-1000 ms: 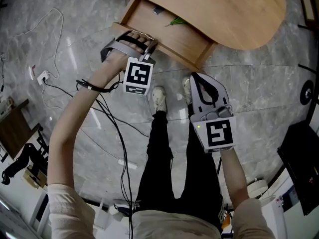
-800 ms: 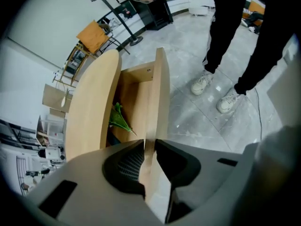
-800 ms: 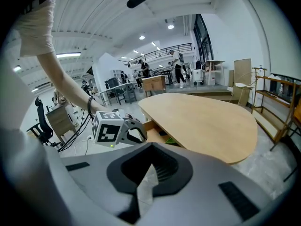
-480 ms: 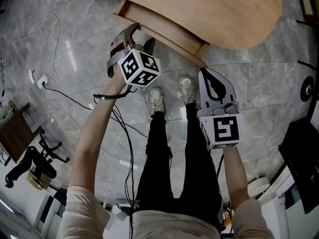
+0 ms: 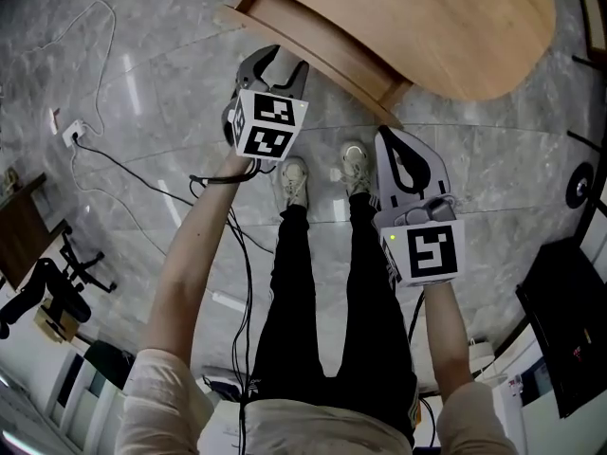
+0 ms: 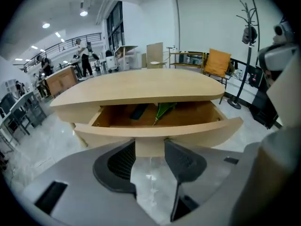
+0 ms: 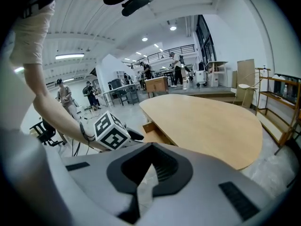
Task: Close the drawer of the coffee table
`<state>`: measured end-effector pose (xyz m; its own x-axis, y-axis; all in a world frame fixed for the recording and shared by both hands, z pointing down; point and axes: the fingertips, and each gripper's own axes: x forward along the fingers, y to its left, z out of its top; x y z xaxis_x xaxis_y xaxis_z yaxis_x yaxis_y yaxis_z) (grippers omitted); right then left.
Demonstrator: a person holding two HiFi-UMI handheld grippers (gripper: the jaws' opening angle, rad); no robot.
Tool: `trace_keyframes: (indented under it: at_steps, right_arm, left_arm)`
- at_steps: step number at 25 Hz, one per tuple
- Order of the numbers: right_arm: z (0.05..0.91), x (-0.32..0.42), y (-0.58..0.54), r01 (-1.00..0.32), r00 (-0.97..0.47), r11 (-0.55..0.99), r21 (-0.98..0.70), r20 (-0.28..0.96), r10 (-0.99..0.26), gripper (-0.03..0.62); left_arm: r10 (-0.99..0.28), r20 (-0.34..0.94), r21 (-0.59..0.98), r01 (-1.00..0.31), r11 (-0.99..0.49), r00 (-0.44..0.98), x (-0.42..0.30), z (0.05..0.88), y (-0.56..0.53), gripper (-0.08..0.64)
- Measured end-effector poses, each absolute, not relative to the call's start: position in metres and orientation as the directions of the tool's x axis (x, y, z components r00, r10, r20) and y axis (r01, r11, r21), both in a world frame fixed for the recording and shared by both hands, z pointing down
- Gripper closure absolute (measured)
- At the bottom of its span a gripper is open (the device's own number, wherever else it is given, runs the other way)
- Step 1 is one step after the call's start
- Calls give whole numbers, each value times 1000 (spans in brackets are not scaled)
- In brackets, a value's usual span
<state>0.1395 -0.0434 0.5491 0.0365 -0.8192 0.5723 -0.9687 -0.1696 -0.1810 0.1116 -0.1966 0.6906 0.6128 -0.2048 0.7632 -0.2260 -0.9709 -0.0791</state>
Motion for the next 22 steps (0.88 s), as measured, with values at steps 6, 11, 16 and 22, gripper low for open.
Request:
trace_keyframes:
  at_steps: [6, 11, 16, 22]
  right_arm:
    - [551, 118, -56, -976, -32, -90, -199, 535, -844, 592]
    - [551, 111, -64, -978, -65, -53, -203, 531, -845, 592]
    - [550, 115, -70, -971, -57, -70, -227, 509, -859, 592]
    - [557, 128, -82, -968, -56, -77, -239, 508, -860, 592]
  left_arm:
    - [-167, 749, -60, -185, -981, 642, 113, 691, -196, 359]
    - [-160, 723, -53, -178, -983, 672, 113, 689, -197, 359]
    - [-150, 690, -46, -164, -985, 708, 129, 690, -198, 359]
    - [-142, 589, -9, -170, -985, 796, 180, 691, -210, 367]
